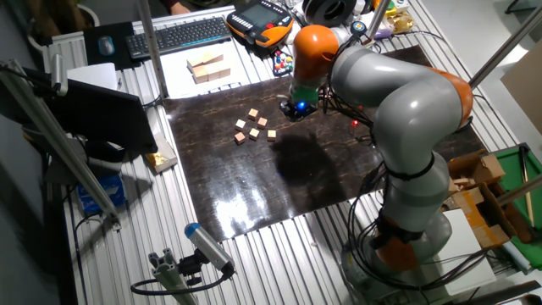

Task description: Stack the blocks into a pyramid shape

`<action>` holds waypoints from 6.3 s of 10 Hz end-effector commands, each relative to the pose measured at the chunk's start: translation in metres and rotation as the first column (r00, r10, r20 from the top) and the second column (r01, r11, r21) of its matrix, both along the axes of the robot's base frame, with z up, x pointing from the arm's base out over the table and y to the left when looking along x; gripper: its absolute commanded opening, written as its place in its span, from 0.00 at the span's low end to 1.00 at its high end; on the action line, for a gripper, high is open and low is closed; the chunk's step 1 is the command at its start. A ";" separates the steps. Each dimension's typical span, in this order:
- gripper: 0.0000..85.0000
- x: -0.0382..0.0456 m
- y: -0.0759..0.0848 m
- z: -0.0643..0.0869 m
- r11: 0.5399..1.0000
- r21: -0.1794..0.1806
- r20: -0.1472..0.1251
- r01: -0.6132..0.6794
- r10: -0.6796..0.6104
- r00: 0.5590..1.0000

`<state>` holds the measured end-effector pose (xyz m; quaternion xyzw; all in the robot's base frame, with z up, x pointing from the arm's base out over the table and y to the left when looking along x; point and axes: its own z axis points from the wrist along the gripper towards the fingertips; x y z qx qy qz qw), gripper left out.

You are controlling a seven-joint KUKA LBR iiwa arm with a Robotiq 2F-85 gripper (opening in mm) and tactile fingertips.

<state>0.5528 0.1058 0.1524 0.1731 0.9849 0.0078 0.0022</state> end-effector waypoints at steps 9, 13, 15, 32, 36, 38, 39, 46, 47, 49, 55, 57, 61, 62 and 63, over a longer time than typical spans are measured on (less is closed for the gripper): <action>0.01 0.0000 0.000 0.000 0.996 0.001 0.027 -0.086 0.086 0.996; 0.01 0.0016 0.007 -0.005 1.000 0.019 0.029 -0.018 0.018 0.999; 0.01 0.0078 0.025 -0.008 1.000 0.024 0.024 0.008 -0.008 1.000; 0.70 0.0594 0.077 -0.069 0.975 0.016 0.085 0.222 -0.223 0.971; 0.67 0.0644 0.080 -0.090 0.973 0.018 0.085 0.228 -0.229 0.970; 0.65 0.0673 0.082 -0.095 0.971 0.019 0.084 0.238 -0.239 0.967; 0.64 0.0686 0.083 -0.097 0.970 0.019 0.084 0.241 -0.242 0.967; 0.65 0.0762 0.086 -0.104 0.970 0.004 0.084 0.244 -0.244 0.966; 0.65 0.0764 0.085 -0.105 0.970 0.004 0.084 0.244 -0.244 0.966; 0.65 0.0766 0.084 -0.108 0.970 0.006 0.085 0.244 -0.244 0.966; 0.62 0.0766 0.083 -0.113 0.971 0.007 0.086 0.240 -0.240 0.967; 0.61 0.0765 0.083 -0.113 0.971 0.007 0.087 0.238 -0.238 0.967; 0.27 0.0760 0.083 -0.114 0.977 0.007 0.084 0.215 -0.215 0.973; 0.25 0.0756 0.083 -0.114 0.977 0.007 0.084 0.212 -0.212 0.974; 0.14 0.0750 0.084 -0.113 0.977 0.006 0.081 0.212 -0.211 0.974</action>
